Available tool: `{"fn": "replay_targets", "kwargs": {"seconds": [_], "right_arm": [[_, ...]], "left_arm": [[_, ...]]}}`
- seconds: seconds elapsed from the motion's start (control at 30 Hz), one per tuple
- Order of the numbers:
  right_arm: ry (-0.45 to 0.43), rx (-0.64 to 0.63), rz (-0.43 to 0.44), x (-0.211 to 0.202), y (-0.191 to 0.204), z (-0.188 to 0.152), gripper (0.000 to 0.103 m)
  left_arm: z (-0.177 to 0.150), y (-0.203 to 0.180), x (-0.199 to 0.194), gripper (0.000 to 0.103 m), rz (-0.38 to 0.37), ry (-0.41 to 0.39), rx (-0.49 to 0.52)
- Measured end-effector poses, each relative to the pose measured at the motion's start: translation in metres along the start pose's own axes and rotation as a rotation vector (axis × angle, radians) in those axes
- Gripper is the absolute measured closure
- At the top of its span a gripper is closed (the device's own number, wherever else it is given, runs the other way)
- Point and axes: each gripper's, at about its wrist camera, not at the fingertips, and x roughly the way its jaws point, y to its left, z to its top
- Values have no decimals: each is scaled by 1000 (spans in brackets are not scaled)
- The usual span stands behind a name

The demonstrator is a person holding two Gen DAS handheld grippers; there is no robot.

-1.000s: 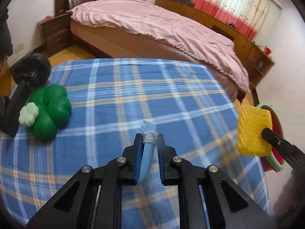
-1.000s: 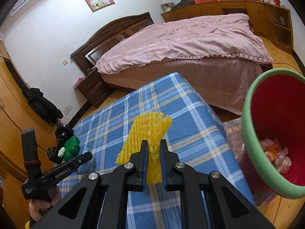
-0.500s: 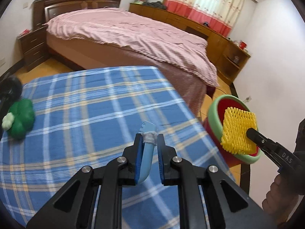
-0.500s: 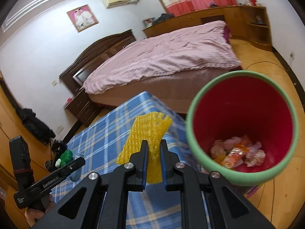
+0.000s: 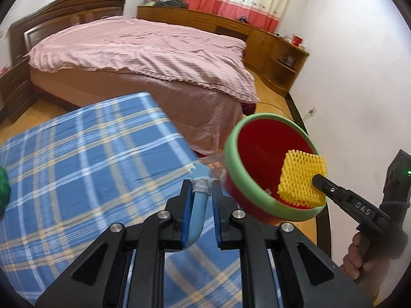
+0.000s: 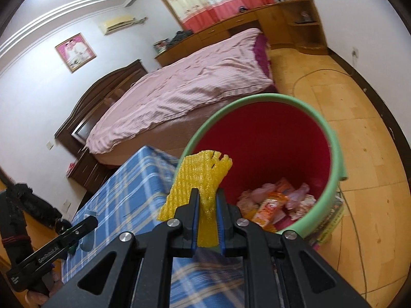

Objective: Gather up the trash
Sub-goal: 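Carry the blue pipe and yellow foam net over the red bucket, then open both tools to drop pipe and foam net into the bucket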

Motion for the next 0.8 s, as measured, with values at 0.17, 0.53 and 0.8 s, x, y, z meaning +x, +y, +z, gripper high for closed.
{"fn": "replay_targets", "kwargs": {"seconds": [0.17, 0.53, 0.8], "right_arm": [[-20, 41, -41, -2, -24, 5, 89], [-55, 74, -100, -6, -56, 12, 82], [-50, 89, -95, -4, -64, 10, 64]], "left_arm": [[5, -25, 13, 89, -30, 10, 40], [17, -76, 57, 89, -85, 66, 139], [19, -91, 91, 89, -81, 107, 148]]}}
